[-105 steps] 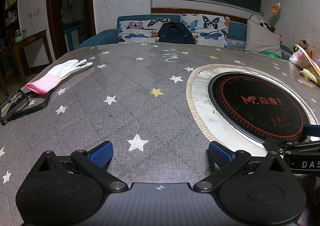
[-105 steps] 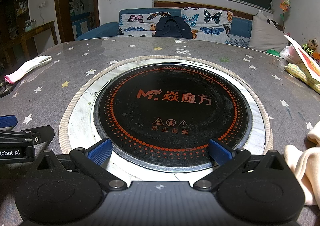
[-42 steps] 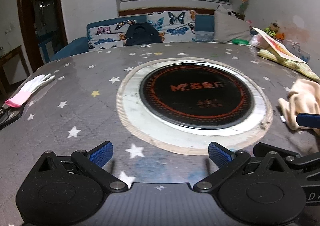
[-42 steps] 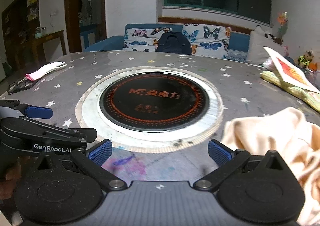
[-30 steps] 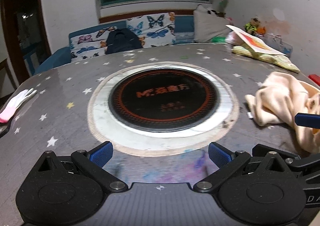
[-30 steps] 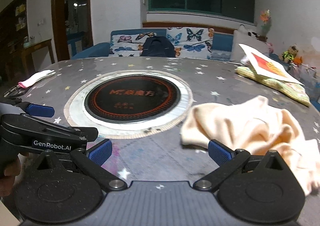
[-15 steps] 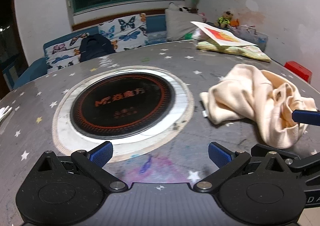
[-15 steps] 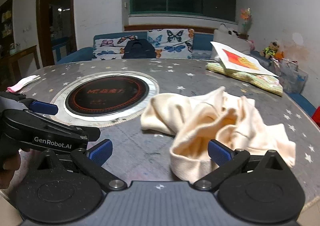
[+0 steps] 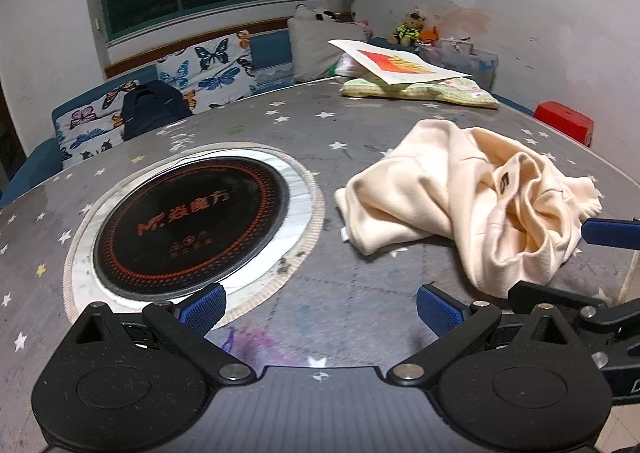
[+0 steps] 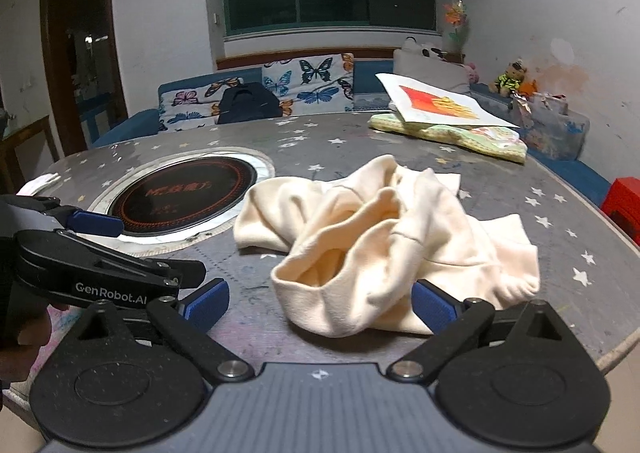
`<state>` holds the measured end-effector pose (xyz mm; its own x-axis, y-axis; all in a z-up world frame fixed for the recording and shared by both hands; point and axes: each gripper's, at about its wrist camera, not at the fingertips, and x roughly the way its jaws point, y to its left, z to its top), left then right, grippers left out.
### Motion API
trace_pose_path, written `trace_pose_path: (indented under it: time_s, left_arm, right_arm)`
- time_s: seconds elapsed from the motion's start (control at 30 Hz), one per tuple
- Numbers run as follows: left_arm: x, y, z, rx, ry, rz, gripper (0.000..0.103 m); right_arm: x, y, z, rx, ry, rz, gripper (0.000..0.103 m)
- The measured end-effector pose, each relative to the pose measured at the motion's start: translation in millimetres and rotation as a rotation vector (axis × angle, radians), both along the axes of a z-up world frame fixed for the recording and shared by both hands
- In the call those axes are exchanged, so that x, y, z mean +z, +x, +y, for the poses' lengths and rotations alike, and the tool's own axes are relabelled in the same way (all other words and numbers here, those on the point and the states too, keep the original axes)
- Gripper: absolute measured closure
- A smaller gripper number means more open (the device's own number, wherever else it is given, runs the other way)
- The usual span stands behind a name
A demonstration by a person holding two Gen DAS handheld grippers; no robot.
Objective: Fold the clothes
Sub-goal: 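Move both tools toward the crumpled cream shirt on the table, then grasp the shirt with the right gripper while the left gripper grasps another part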
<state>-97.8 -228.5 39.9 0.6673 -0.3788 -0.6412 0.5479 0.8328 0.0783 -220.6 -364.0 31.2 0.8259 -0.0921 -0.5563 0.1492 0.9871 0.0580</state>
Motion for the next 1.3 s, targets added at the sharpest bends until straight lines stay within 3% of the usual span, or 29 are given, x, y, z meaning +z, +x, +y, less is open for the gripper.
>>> trace_pose_path:
  time_s: [0.8, 1.03, 1.3]
  left_arm:
    - [4.7, 6.1, -42.5, -0.094, 0.001, 0.013, 0.000]
    - [7.1, 6.1, -51.0, -0.126, -0.008, 0.015, 0.001]
    - [3.9, 6.6, -68.7, -0.183, 0.000, 0.016, 0.016]
  right_arm:
    - [-1.2, -7.5, -44.7, -0.132, 0.052, -0.014, 0.014]
    - [-0.7, -3.4, -51.6, -0.141, 0.065, -0.018, 0.024]
    - [-2.6, -2.6, -65.8, -0.168, 0.094, -0.009, 0.033]
